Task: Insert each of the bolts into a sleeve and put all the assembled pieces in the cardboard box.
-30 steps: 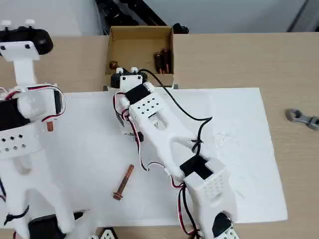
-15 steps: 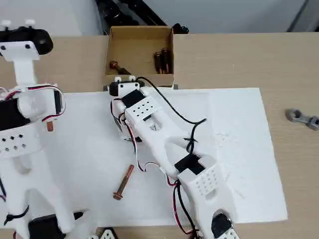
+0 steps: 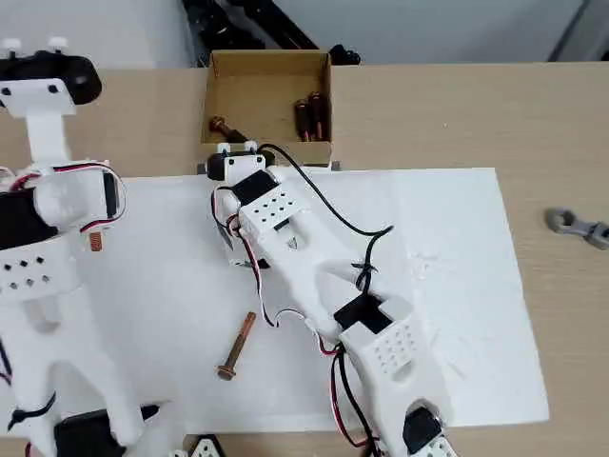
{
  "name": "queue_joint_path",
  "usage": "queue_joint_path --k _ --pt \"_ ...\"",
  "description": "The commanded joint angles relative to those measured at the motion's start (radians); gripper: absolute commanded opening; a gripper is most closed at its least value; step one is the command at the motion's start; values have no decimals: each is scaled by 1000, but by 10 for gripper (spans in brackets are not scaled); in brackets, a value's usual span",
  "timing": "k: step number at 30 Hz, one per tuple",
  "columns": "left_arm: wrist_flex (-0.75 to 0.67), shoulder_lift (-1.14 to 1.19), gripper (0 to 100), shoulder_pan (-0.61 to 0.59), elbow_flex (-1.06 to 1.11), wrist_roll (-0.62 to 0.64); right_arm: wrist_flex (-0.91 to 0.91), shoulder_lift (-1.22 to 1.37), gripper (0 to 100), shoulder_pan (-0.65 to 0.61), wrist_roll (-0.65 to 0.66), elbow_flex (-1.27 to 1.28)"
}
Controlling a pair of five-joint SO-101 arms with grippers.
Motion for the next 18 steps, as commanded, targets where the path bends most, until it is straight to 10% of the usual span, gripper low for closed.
queue_joint_path --k 1,18 --pt "-9 -37 6 3 -2 -2 25 -76 154 -4 29 -26" --pt "-6 -37 6 3 -2 -2 44 -88 151 -5 75 -133"
